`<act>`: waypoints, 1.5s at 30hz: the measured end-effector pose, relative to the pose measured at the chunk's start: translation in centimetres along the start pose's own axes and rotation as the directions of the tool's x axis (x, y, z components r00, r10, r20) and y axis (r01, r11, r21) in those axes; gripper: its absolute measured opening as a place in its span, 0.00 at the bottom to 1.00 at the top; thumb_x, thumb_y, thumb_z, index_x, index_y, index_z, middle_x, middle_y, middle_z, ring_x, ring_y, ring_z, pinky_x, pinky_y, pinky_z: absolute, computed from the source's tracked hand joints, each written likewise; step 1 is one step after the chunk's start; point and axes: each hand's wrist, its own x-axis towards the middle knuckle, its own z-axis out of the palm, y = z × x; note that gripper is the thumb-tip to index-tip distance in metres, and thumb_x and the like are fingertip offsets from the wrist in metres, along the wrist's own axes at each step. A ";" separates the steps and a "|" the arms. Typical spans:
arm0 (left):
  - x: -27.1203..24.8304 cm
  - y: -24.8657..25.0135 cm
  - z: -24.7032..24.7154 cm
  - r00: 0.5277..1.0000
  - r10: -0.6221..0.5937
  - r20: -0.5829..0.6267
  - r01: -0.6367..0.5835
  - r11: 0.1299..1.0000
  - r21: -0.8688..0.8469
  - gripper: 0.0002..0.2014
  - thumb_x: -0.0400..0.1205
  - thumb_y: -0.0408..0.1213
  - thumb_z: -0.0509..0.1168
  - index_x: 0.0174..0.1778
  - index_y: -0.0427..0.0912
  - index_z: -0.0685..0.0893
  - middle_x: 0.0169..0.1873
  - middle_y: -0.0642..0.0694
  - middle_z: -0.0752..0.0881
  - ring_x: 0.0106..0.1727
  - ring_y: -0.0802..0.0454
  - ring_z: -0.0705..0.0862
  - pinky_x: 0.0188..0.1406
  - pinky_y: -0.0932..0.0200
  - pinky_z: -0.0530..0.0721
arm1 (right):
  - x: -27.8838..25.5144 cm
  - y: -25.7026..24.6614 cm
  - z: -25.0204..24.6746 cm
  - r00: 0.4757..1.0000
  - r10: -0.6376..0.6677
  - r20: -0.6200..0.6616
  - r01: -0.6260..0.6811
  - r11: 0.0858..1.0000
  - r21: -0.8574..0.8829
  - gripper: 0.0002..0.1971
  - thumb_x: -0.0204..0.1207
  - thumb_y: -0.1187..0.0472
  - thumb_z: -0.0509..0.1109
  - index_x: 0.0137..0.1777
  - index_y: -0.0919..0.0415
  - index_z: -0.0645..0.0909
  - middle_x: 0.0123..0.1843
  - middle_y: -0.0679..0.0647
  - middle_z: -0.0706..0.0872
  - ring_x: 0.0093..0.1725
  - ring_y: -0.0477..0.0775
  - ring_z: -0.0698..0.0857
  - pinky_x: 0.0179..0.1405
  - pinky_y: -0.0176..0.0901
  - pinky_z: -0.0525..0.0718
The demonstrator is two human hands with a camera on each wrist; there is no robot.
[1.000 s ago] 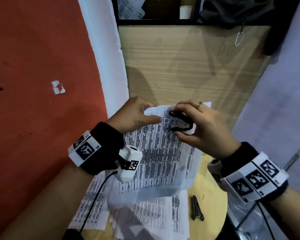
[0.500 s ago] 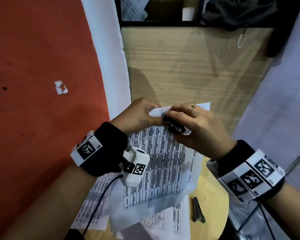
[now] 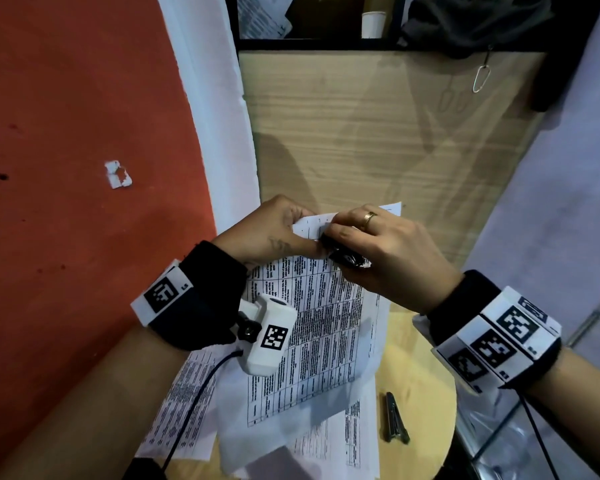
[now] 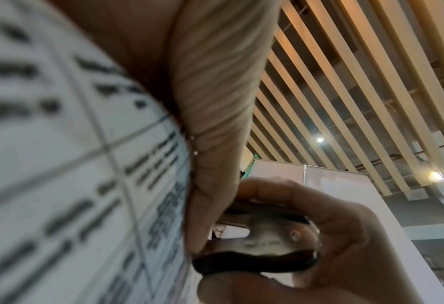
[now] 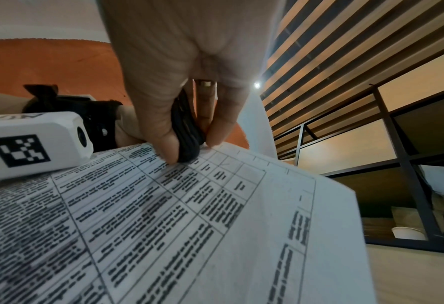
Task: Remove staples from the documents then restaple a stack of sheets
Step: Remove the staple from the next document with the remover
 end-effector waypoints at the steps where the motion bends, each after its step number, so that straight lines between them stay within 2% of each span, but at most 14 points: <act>1: 0.0 0.0 -0.1 1.000 -0.005 0.001 0.005 1.000 0.005 0.04 0.70 0.21 0.74 0.39 0.30 0.87 0.29 0.45 0.82 0.33 0.53 0.76 0.34 0.61 0.71 | 0.0 0.1 0.1 1.000 -0.008 0.006 0.008 1.000 -0.001 0.15 0.69 0.60 0.68 0.54 0.64 0.85 0.50 0.58 0.87 0.44 0.63 0.86 0.24 0.52 0.84; 4: 0.2 -0.1 -0.2 1.000 -0.017 0.003 0.017 1.000 0.018 0.06 0.70 0.21 0.74 0.35 0.36 0.87 0.24 0.52 0.80 0.26 0.61 0.74 0.26 0.68 0.70 | 0.2 0.2 0.2 0.999 -0.044 0.009 0.044 0.999 -0.004 0.15 0.71 0.58 0.64 0.51 0.65 0.86 0.48 0.58 0.88 0.42 0.62 0.86 0.22 0.49 0.83; 8: 0.3 -0.2 -0.2 1.000 -0.021 0.021 0.020 1.000 0.012 0.06 0.71 0.20 0.73 0.38 0.34 0.87 0.27 0.48 0.81 0.31 0.57 0.76 0.30 0.65 0.72 | 0.4 0.4 0.4 0.996 -0.095 0.001 0.095 0.995 -0.008 0.15 0.70 0.60 0.63 0.49 0.67 0.86 0.46 0.59 0.89 0.41 0.62 0.87 0.24 0.44 0.84; 12: 0.5 -0.6 -0.3 0.998 -0.030 0.047 0.030 1.000 0.003 0.10 0.71 0.20 0.72 0.34 0.40 0.86 0.21 0.57 0.82 0.26 0.65 0.77 0.27 0.72 0.74 | 0.3 0.9 1.0 0.994 -0.109 0.003 0.109 0.994 0.026 0.15 0.70 0.59 0.64 0.47 0.68 0.86 0.44 0.60 0.89 0.39 0.62 0.87 0.24 0.46 0.85; 17: 0.6 -1.4 -0.5 0.997 -0.029 0.064 0.030 0.999 -0.011 0.12 0.71 0.21 0.73 0.33 0.45 0.88 0.28 0.51 0.84 0.32 0.58 0.78 0.32 0.64 0.74 | 0.4 1.3 1.3 0.994 -0.112 -0.001 0.111 0.988 0.104 0.15 0.71 0.59 0.64 0.48 0.69 0.86 0.45 0.61 0.89 0.38 0.64 0.88 0.25 0.50 0.85; 21: 0.3 -1.2 -0.3 0.998 -0.020 0.062 0.028 0.991 -0.134 0.05 0.69 0.30 0.75 0.37 0.44 0.88 0.27 0.54 0.87 0.30 0.62 0.81 0.31 0.71 0.78 | 0.2 1.6 1.3 0.997 -0.027 -0.077 0.038 0.989 0.144 0.12 0.69 0.61 0.72 0.50 0.66 0.87 0.46 0.59 0.90 0.40 0.61 0.89 0.30 0.45 0.86; 25: 0.6 -1.3 -0.1 1.000 0.016 0.021 -0.013 0.991 -0.136 0.10 0.62 0.41 0.75 0.37 0.43 0.90 0.29 0.54 0.87 0.32 0.61 0.81 0.34 0.69 0.77 | -0.2 1.5 1.3 0.986 0.085 -0.146 -0.045 0.965 0.259 0.12 0.66 0.63 0.77 0.49 0.67 0.87 0.46 0.59 0.90 0.42 0.58 0.89 0.38 0.48 0.84; 29: 0.7 -1.3 -0.2 0.999 0.037 -0.031 -0.041 0.991 -0.128 0.04 0.65 0.38 0.75 0.32 0.44 0.89 0.27 0.54 0.85 0.31 0.61 0.79 0.31 0.68 0.74 | -0.4 1.6 1.0 0.970 0.202 -0.138 -0.120 0.884 0.453 0.14 0.68 0.61 0.77 0.50 0.68 0.86 0.49 0.56 0.89 0.46 0.50 0.87 0.46 0.45 0.85; 32: 0.5 -1.4 -0.2 0.998 0.067 -0.019 -0.069 0.991 -0.114 0.01 0.72 0.32 0.74 0.36 0.39 0.89 0.28 0.52 0.85 0.32 0.59 0.80 0.32 0.68 0.75 | -0.7 1.7 1.0 0.953 0.280 -0.112 -0.175 0.817 0.549 0.16 0.66 0.61 0.78 0.52 0.67 0.86 0.50 0.53 0.89 0.49 0.48 0.87 0.49 0.46 0.86; 34: 0.4 -1.6 -0.2 0.996 0.082 -0.044 -0.086 0.992 -0.089 0.04 0.73 0.31 0.73 0.40 0.33 0.88 0.30 0.49 0.85 0.35 0.57 0.80 0.34 0.67 0.75 | -0.7 1.6 1.2 0.947 0.303 -0.102 -0.190 0.790 0.583 0.16 0.66 0.61 0.78 0.53 0.67 0.86 0.50 0.52 0.89 0.50 0.47 0.87 0.51 0.46 0.86; 37: 0.5 -1.9 0.0 0.988 0.096 -0.118 -0.098 0.995 -0.013 0.02 0.74 0.30 0.74 0.36 0.37 0.88 0.27 0.58 0.82 0.31 0.62 0.77 0.31 0.69 0.72 | -0.8 1.3 1.3 0.932 0.347 -0.105 -0.208 0.749 0.629 0.17 0.65 0.61 0.79 0.53 0.66 0.86 0.50 0.51 0.89 0.50 0.46 0.88 0.53 0.46 0.86; 39: 0.8 -2.6 0.0 0.972 0.123 -0.199 -0.106 0.990 0.093 0.10 0.73 0.34 0.76 0.28 0.43 0.84 0.21 0.59 0.78 0.25 0.66 0.73 0.27 0.67 0.68 | -0.8 1.2 1.2 0.918 0.375 -0.126 -0.215 0.741 0.637 0.16 0.64 0.62 0.79 0.52 0.65 0.86 0.49 0.51 0.88 0.50 0.46 0.87 0.53 0.45 0.85; 42: 1.0 -3.5 -0.2 0.945 0.169 -0.279 -0.120 0.975 0.185 0.18 0.66 0.52 0.74 0.30 0.37 0.85 0.23 0.54 0.75 0.26 0.58 0.71 0.30 0.59 0.67 | -0.8 1.5 1.4 0.896 0.418 -0.149 -0.251 0.755 0.606 0.16 0.63 0.60 0.80 0.51 0.66 0.86 0.47 0.54 0.89 0.48 0.48 0.88 0.50 0.43 0.86; 45: 1.1 -4.0 -0.5 0.931 0.166 -0.326 -0.083 0.964 0.255 0.12 0.62 0.56 0.68 0.30 0.52 0.87 0.25 0.56 0.83 0.30 0.51 0.80 0.35 0.55 0.78 | -1.7 1.7 2.6 0.906 0.406 -0.117 -0.304 0.818 0.488 0.14 0.64 0.60 0.78 0.49 0.65 0.87 0.44 0.55 0.89 0.44 0.46 0.86 0.47 0.33 0.82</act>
